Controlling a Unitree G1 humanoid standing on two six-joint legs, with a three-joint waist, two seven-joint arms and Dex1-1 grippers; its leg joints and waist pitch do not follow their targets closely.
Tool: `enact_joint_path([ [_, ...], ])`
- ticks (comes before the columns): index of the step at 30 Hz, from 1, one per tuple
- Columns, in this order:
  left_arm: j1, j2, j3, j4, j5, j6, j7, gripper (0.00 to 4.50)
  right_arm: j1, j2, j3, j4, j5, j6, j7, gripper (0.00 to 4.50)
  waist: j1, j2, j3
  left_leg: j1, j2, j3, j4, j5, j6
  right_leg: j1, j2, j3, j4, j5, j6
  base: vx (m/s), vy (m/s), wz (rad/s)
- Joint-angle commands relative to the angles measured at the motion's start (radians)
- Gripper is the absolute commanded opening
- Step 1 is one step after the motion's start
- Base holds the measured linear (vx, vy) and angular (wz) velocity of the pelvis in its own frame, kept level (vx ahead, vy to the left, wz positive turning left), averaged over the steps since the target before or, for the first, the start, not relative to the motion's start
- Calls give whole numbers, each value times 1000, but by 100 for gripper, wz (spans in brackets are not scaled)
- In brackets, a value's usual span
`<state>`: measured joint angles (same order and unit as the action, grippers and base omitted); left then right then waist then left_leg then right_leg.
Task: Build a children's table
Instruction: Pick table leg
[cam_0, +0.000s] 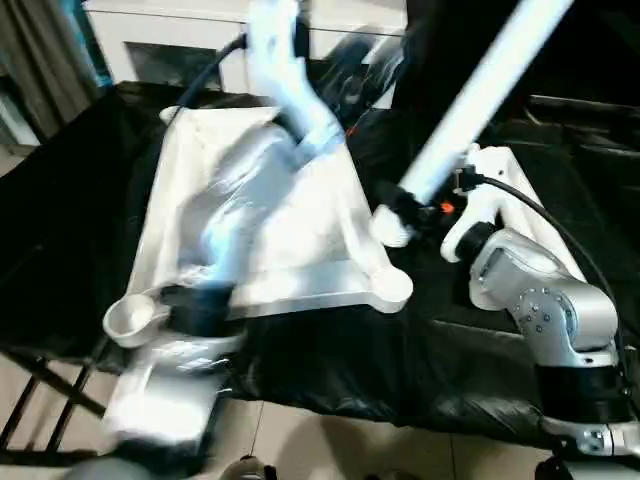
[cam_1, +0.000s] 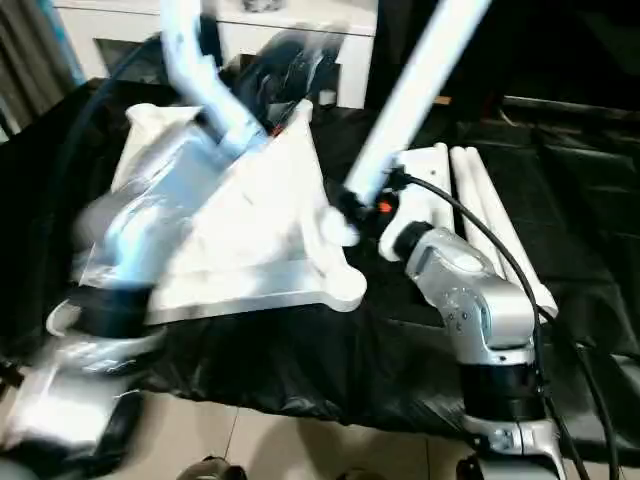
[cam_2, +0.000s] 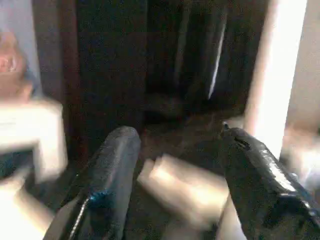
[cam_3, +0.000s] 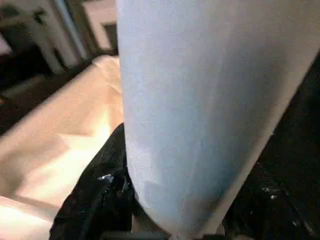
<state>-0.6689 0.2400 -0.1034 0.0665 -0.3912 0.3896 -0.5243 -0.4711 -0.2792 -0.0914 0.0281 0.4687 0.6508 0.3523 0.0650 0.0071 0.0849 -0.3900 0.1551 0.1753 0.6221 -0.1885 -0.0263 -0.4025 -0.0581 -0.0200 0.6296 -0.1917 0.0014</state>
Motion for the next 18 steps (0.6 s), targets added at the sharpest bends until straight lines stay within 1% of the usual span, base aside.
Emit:
enact_joint_path([
  [1,17,37,-66,-16,48,-17,-77,292,3,-10,8,10,-21,-28,20,190,0,4,-75,26,58,-25,-78,-130,-26,44,-70,37,-73,-123,-195,0,0,0],
  [2,70,95,-127,-11,86,-51,-146,292,24,-25,22,14,-30,-36,46,190,-1,2,-76,24,59,-24,-78,-118,-23,45,-69,36,-70,-101,-203,0,0,0],
  [3,101,128,-168,-6,111,-72,-189,292,38,-37,30,17,-34,-41,65,190,0,6,-74,20,60,-25,-81,-107,-11,46,-71,35,-67,-68,-208,0,0,0],
  [4,133,151,-209,2,122,-84,-235,292,55,-51,44,12,-33,-41,95,190,1,9,-76,21,60,-25,-79,-105,-9,47,-72,35,-65,-57,-211,0,0,0],
  [5,155,168,-238,17,132,-96,-271,292,66,-57,57,6,-32,-35,113,190,1,9,-74,21,61,-24,-81,-101,-5,47,-72,36,-65,-37,-220,0,0,0],
  [6,158,169,-243,25,136,-99,-276,292,69,-58,59,3,-30,-33,116,190,0,10,-74,21,61,-22,-81,-107,-5,46,-72,36,-64,-29,-230,0,0,0],
  [7,171,170,-284,90,168,-119,-298,292,82,-65,67,-17,-18,-21,137,190,3,22,-81,23,59,-24,-78,-112,-7,48,-74,35,-62,-30,-236,0,0,0],
  [8,171,167,-291,109,173,-121,-302,292,82,-66,65,-21,-20,-26,134,190,-1,16,-77,22,59,-21,-81,-129,-8,47,-71,36,-69,-45,-235,0,0,0],
  [9,166,166,-311,157,198,-143,-317,292,75,-64,59,-25,-19,-16,123,190,-1,7,-71,21,60,-22,-86,-170,-17,48,-77,38,-75,-116,-233,0,0,0],
  [10,162,167,-315,172,209,-157,-320,274,71,-62,56,-25,-14,-10,122,190,-1,8,-70,22,61,-22,-86,-182,-22,47,-78,39,-76,-137,-230,0,0,0],
  [11,152,161,-310,204,211,-167,-332,263,62,-63,60,-20,-12,-7,133,190,-4,7,-61,23,61,-23,-90,-209,-29,42,-79,41,-81,-186,-224,0,0,0],
  [12,142,154,-299,232,214,-174,-343,256,55,-72,79,-10,-27,-12,147,190,-6,5,-56,23,60,-22,-91,-222,-31,39,-78,41,-85,-209,-220,0,0,0],
  [13,125,142,-292,267,210,-174,-369,253,46,-87,101,4,-43,-22,172,190,-6,2,-54,27,60,-24,-92,-239,-36,39,-81,43,-87,-258,-211,0,0,0],
  [14,120,143,-293,279,209,-179,-385,253,42,-87,107,8,-46,-24,177,190,-6,4,-54,28,62,-24,-92,-241,-37,37,-82,44,-88,-262,-210,0,0,0],
  [15,120,143,-293,279,209,-179,-385,243,42,-87,107,8,-46,-24,177,190,-8,3,-53,26,63,-25,-93,-240,-37,37,-82,44,-88,-265,-211,0,0,0],
  [16,113,154,-307,301,218,-198,-408,229,41,-87,117,5,-52,-31,190,190,-8,1,-56,25,63,-25,-93,-233,-34,39,-82,43,-87,-254,-210,0,0,0],
  [17,107,163,-317,318,224,-201,-422,219,41,-89,129,-1,-57,-34,201,190,-8,4,-60,24,63,-25,-91,-215,-30,39,-81,43,-83,-226,-214,0,0,0],
  [18,107,163,-317,318,224,-201,-422,214,41,-89,129,-1,-57,-34,201,190,-8,4,-60,24,62,-24,-91,-208,-27,39,-80,43,-83,-212,-216,0,0,0],
])
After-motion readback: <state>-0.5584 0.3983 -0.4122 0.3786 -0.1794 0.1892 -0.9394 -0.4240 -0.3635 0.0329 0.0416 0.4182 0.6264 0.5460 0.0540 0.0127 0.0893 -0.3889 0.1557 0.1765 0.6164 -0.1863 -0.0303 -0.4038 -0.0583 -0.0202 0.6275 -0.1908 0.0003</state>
